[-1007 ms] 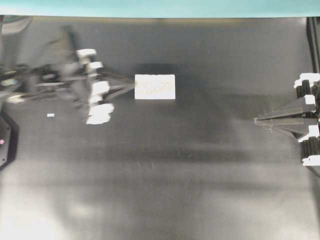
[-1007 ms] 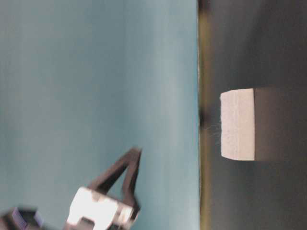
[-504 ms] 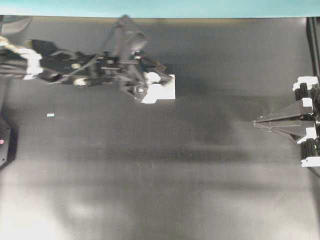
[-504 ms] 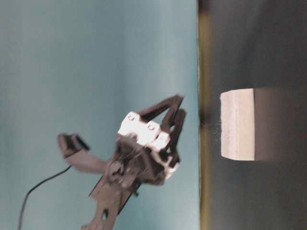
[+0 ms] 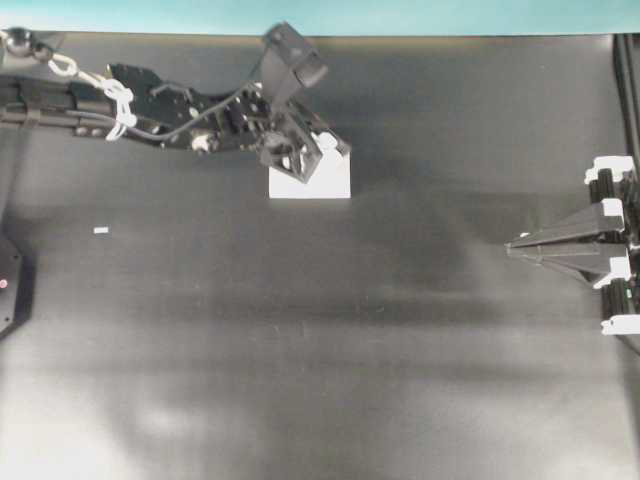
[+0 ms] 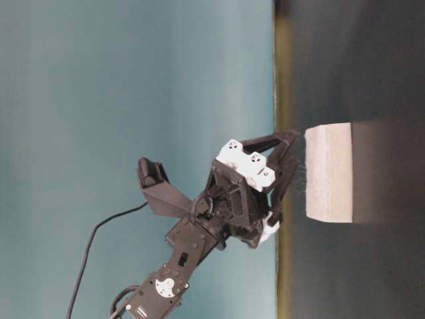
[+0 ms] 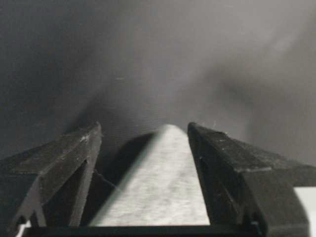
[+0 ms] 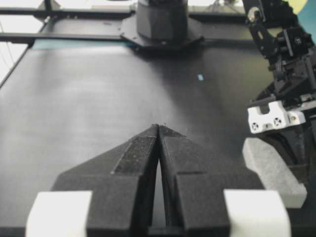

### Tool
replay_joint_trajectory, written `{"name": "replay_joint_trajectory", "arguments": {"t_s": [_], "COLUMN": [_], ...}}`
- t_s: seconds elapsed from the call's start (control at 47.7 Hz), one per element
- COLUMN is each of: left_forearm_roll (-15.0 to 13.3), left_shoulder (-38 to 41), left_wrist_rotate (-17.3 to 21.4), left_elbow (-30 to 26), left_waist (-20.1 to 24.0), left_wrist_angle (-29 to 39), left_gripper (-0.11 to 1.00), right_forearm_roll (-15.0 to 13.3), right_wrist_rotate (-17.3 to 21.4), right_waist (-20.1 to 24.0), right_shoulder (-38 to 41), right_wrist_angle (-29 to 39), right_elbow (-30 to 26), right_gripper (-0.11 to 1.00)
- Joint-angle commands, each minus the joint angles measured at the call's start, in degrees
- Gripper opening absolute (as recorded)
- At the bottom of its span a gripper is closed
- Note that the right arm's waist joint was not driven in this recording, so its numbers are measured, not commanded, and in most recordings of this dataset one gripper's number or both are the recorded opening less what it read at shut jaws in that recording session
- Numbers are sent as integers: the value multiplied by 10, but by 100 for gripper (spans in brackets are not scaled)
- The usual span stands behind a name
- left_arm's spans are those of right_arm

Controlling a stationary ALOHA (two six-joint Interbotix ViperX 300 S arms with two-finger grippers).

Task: Push the sponge with the left arm to wipe the table.
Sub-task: 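Lower the left gripper onto the sponge and close on it, then push the gripped sponge toward the front-left across the table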

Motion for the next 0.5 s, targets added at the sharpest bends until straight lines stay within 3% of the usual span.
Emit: {"name": "replay_joint_trajectory", "arguments": {"t_s": [0.0, 0.483], "left_forearm_roll": [3, 3], "left_shoulder": [2, 0], "left_wrist_rotate": [0, -32], "left_elbow": [1, 34], "left_waist": [-2, -19], "left_wrist_angle": [-5, -6], "left_gripper": [67, 66], "right_forearm_roll": [2, 2], "right_wrist_rotate": [4, 5], "right_waist": [0, 0], "right_shoulder": [6, 4], "right_wrist_angle": [-5, -4], "right_elbow": [-4, 1], "right_gripper": [-1, -1]}}
